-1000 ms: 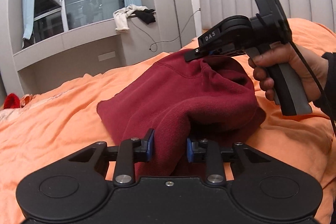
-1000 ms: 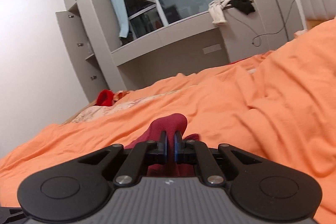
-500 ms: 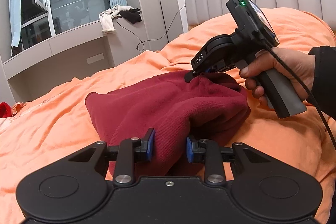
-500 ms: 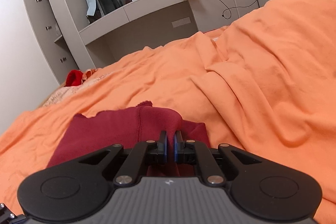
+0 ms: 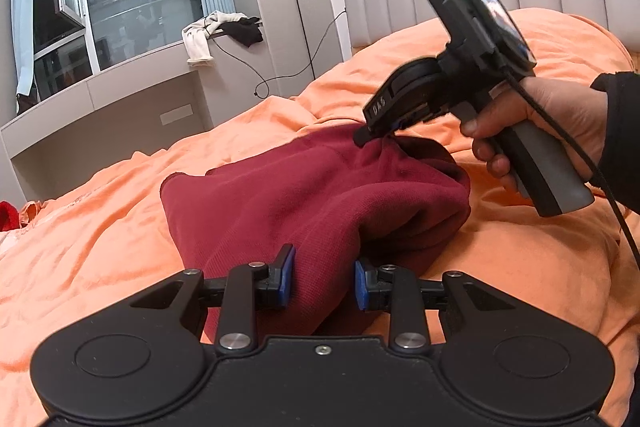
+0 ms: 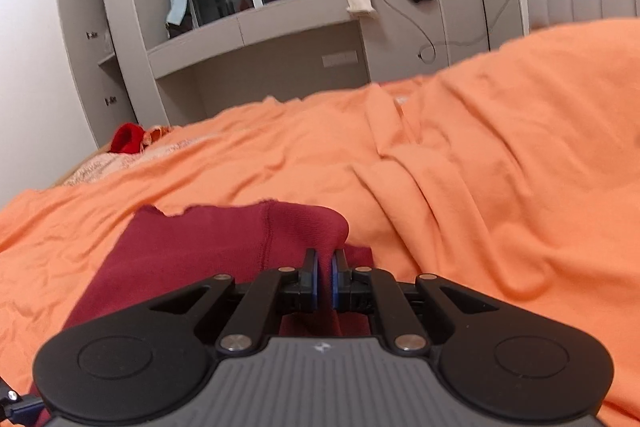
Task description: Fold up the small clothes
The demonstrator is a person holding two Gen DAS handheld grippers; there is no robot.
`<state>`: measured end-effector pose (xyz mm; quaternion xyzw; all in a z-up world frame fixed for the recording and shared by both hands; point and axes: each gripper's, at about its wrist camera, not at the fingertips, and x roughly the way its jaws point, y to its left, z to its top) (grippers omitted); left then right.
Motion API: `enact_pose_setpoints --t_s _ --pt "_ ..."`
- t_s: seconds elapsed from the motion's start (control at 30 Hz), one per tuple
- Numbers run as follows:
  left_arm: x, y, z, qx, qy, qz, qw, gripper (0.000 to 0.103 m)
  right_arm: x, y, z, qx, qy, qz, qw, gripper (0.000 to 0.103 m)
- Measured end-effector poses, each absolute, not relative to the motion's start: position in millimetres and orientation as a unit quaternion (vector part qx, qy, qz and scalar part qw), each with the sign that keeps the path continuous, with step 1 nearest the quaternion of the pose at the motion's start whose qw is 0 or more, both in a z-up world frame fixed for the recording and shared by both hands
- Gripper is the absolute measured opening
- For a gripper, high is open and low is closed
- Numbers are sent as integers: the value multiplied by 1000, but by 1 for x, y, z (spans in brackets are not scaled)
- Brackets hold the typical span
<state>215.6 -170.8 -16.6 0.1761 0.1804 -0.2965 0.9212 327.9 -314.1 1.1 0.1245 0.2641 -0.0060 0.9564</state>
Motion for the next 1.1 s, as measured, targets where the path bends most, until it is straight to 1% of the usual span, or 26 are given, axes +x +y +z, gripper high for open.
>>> enact_pose_setpoints --t_s 0.13,0.23,0.3,0.37,0.4,0.43,0.47,0.5,0.53,0.57,0.67,0.7,0.77,0.83,0.97,1.1 --pt "215 -167 -17 177 180 -297 921 32 328 -320 -7 133 278 -8 951 10" --pt "217 -165 -15 170 183 -301 920 33 320 -327 -3 140 270 -10 953 22" --pt "218 -161 -13 159 186 -309 919 37 314 -330 1 145 264 -7 954 46" --pt "219 -155 -10 139 189 -323 917 49 310 -334 5 145 261 -4 955 56" --pt "219 -151 -9 126 188 -330 916 53 306 -335 7 143 259 -2 955 61" --pt "219 -146 -8 111 188 -338 916 59 304 -338 8 142 259 -1 955 64" --pt "219 -140 -6 95 186 -345 915 64 301 -340 9 141 258 0 956 72" --pt "218 -135 -4 80 184 -351 915 67 296 -341 11 140 256 2 957 79" --pt "218 -132 -3 67 183 -353 915 72 291 -342 12 139 254 3 957 82" --pt "218 -128 -1 54 181 -355 916 77 287 -343 13 137 252 4 958 87" --pt "220 -119 6 16 173 -349 921 86 269 -342 16 127 243 13 962 98" --pt "222 -117 9 5 172 -344 923 87 263 -341 17 121 239 18 963 102" --pt "226 -112 13 -21 171 -329 929 94 253 -336 20 106 233 28 966 103" --pt "231 -107 16 -41 168 -304 937 99 243 -328 21 84 225 37 970 103" --pt "243 -99 16 -57 180 -248 950 102 223 -313 25 44 195 69 977 103" --pt "261 -84 12 -107 215 -212 947 102 210 -292 28 -12 173 127 977 103"
